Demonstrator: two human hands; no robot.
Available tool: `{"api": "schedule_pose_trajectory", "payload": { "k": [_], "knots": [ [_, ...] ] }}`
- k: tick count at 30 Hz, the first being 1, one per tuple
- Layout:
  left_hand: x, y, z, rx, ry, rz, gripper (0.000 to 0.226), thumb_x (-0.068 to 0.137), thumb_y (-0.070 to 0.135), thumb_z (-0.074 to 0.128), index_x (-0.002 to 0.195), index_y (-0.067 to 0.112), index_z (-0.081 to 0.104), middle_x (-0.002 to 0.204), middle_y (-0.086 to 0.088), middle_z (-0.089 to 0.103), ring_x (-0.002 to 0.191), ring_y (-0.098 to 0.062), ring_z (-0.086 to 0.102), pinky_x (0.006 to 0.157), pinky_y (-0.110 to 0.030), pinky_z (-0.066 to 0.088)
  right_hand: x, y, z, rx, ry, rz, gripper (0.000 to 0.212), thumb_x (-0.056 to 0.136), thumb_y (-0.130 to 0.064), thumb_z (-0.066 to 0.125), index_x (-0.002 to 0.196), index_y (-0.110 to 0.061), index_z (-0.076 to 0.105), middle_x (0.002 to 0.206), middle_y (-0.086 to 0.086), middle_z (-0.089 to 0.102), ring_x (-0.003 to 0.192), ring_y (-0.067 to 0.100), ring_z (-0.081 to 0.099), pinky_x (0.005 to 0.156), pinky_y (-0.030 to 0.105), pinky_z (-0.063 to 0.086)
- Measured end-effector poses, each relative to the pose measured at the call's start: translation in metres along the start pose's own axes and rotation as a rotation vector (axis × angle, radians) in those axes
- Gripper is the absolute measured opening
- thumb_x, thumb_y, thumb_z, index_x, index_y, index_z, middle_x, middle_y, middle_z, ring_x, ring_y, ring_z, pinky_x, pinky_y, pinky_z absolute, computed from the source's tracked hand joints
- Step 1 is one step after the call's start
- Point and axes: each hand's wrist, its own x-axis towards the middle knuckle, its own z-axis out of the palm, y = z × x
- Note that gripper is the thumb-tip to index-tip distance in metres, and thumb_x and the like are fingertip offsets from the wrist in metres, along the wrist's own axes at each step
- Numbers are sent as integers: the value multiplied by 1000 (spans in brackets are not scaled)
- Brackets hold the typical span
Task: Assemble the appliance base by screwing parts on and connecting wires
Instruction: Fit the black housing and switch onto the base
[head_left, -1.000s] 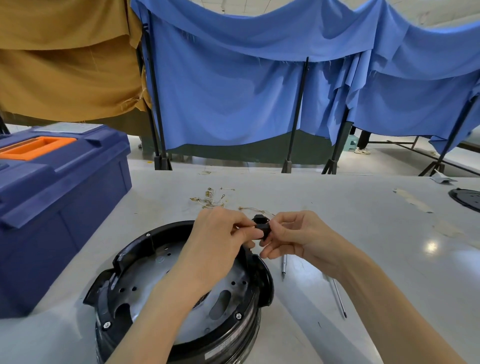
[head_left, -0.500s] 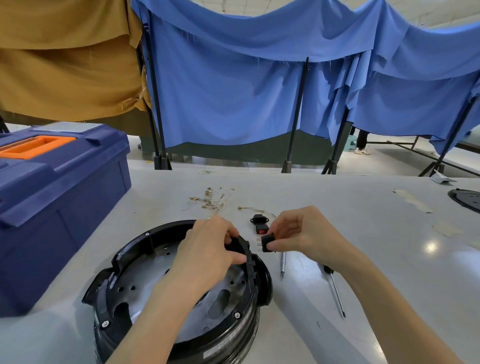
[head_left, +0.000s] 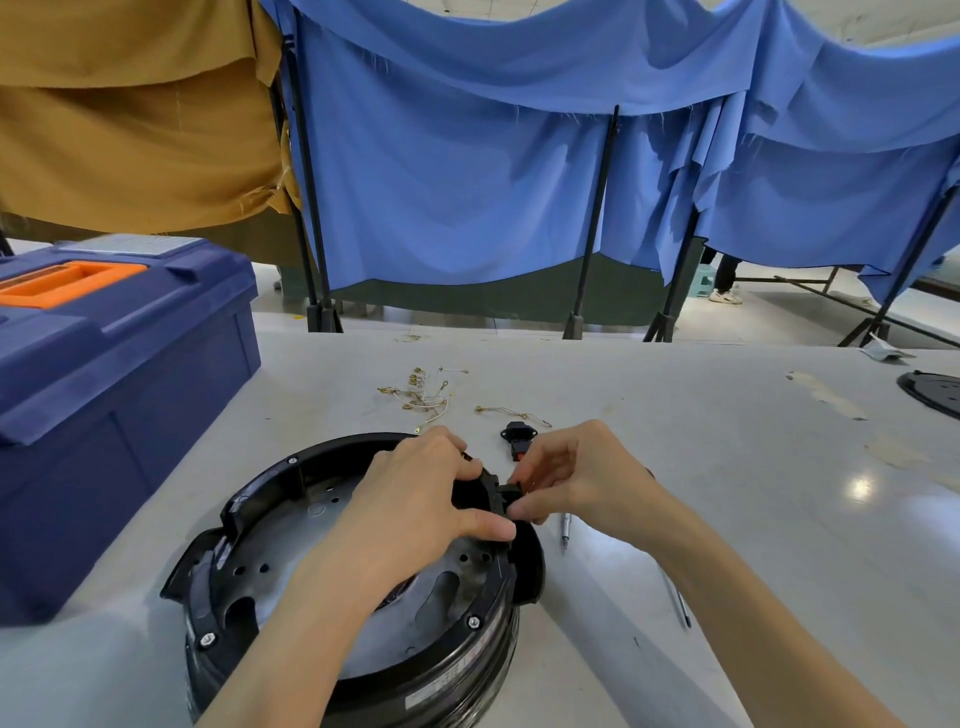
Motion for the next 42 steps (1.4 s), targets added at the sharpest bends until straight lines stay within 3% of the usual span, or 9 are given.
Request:
{"api": "schedule_pose_trajectory", "payload": {
  "k": [5, 10, 16, 19, 30, 34, 39, 42],
  "knots": [
    [-2, -1, 0, -42, 28, -11, 76, 63, 64, 77, 129, 29, 62, 137, 12, 52, 132, -15, 38, 97, -29, 33, -1, 1, 1, 51, 1, -11, 14, 76, 9, 76, 78, -4, 74, 71, 16, 73, 63, 22, 72, 66, 26, 57],
    [-2, -2, -1, -59, 10, 12, 75, 65, 63, 76, 131, 33, 59, 145, 13, 45, 137, -15, 34, 108, -33, 29, 0, 1, 7, 71, 57, -10, 16, 74, 15, 74, 70, 0, 69, 64, 17, 69, 57, 22, 69, 60, 26, 56],
    [-2, -8, -3, -115, -53, 60, 63, 76, 44, 78, 134, 33, 56, 147, 12, 38, 139, -11, 30, 113, -31, 26, 2, 1, 13, 30, 108, 8, 15, 76, 17, 71, 69, 4, 68, 64, 18, 66, 54, 18, 65, 60, 26, 56],
    [-1, -9, -2, -102, -48, 74, 59, 76, 34, 81, 131, 34, 58, 146, 11, 38, 138, -11, 31, 108, -26, 26, 3, 2, 16, 4, 132, 21, 22, 77, 16, 70, 65, -1, 65, 62, 16, 65, 52, 16, 63, 58, 25, 54],
    [-1, -6, 2, -119, -32, 60, 53, 76, 26, 82, 126, 30, 63, 144, 9, 38, 135, -12, 35, 102, -22, 29, 3, 1, 27, -72, 167, 17, 28, 81, 17, 65, 63, -4, 60, 57, 10, 61, 52, 16, 61, 60, 25, 54],
    [1, -3, 2, -78, -35, 43, 53, 76, 25, 81, 125, 29, 64, 144, 7, 37, 134, -15, 35, 106, -27, 32, 3, -4, 26, -152, 128, 16, 30, 82, 17, 62, 62, -7, 61, 60, 10, 62, 56, 19, 62, 61, 25, 55],
    [1, -2, 3, -74, -43, 14, 50, 75, 24, 82, 121, 28, 66, 143, 8, 37, 132, -20, 37, 107, -35, 35, -2, -11, 23, -267, 64, 8, 18, 78, 14, 52, 78, 9, 70, 76, 28, 67, 77, 38, 65, 75, 50, 55],
    [2, -1, 4, -67, -32, -1, 47, 74, 23, 83, 118, 26, 67, 141, 7, 38, 131, -21, 38, 105, -37, 37, -4, -15, 22, -269, 31, 48, 20, 78, 13, 51, 79, 8, 71, 82, 31, 67, 83, 42, 65, 78, 55, 54]
  ]
}}
